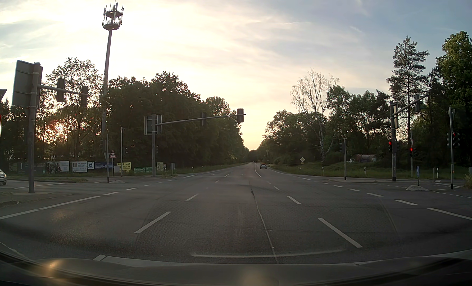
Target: Follow the waypoints while adhering to traffic rules and regulations
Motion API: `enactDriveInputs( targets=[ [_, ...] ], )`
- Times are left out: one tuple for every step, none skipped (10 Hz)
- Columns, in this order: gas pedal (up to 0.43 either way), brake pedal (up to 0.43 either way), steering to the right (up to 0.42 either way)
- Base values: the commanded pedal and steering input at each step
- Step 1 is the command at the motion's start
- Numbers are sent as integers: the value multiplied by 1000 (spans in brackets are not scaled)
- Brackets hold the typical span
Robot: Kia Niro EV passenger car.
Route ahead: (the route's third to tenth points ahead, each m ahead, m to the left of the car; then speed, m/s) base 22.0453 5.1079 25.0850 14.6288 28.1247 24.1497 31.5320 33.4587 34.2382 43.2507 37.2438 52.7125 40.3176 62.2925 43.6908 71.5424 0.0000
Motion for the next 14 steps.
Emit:
enactDriveInputs(
  targets=[
    [0,378,1],
    [0,378,1],
    [0,378,1],
    [0,378,1],
    [0,378,1],
    [0,378,1],
    [0,378,1],
    [0,384,1],
    [0,378,1],
    [0,384,1],
    [0,378,1],
    [0,384,0],
    [0,378,1],
    [0,378,1]
  ],
)
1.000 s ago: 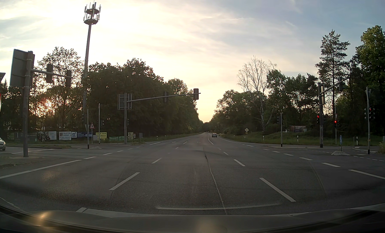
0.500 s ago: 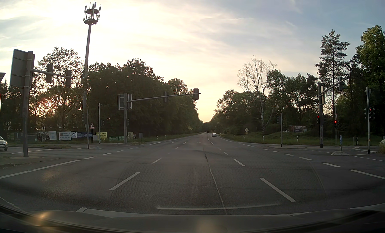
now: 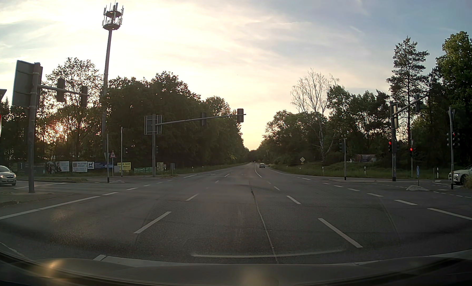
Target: Follow the waypoints while adhering to traffic rules and regulations
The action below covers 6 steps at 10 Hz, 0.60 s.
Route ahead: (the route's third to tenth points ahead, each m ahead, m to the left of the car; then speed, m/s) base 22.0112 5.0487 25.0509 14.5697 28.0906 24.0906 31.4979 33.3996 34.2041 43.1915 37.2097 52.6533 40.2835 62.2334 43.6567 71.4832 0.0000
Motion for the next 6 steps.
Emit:
enactDriveInputs(
  targets=[
    [0,378,1],
    [0,378,0],
    [0,378,1],
    [0,378,1],
    [0,378,1],
    [0,378,1]
  ],
)
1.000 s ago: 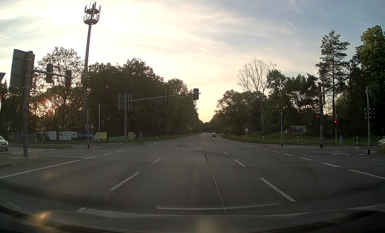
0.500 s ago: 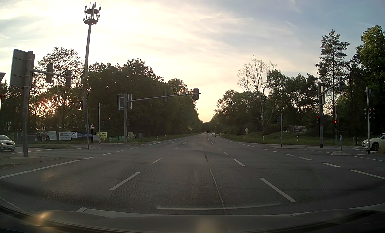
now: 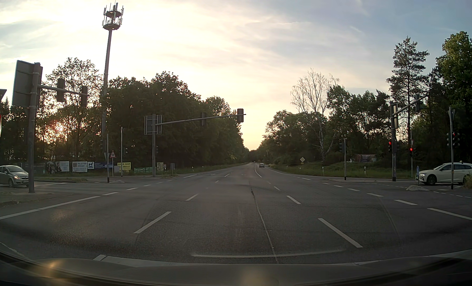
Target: Follow the waypoints while adhering to traffic rules and regulations
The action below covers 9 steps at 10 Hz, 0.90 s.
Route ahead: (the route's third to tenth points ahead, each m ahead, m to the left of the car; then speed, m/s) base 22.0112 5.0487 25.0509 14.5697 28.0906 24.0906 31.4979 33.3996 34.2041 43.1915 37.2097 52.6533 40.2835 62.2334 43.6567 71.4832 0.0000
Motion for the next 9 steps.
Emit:
enactDriveInputs(
  targets=[
    [0,378,1],
    [0,378,1],
    [0,378,1],
    [0,378,0],
    [0,378,1],
    [0,378,0],
    [0,378,1],
    [0,378,0],
    [0,378,0]
  ],
)
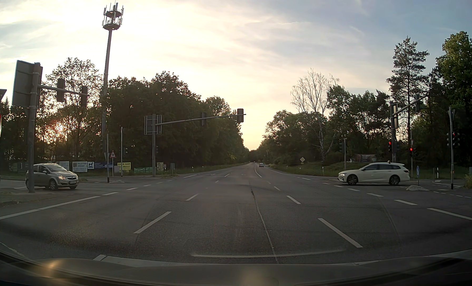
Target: Follow the waypoints while adhering to traffic rules and regulations
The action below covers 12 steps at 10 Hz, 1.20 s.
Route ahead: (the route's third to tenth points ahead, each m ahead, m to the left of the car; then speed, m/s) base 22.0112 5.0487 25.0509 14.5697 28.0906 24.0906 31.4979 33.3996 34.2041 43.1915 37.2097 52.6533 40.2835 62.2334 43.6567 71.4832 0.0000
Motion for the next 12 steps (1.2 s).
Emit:
enactDriveInputs(
  targets=[
    [0,384,0],
    [0,378,0],
    [0,378,1],
    [0,384,1],
    [0,384,1],
    [0,378,1],
    [0,378,1],
    [0,378,1],
    [0,378,0],
    [0,378,0],
    [0,378,0],
    [0,384,1]
  ],
)
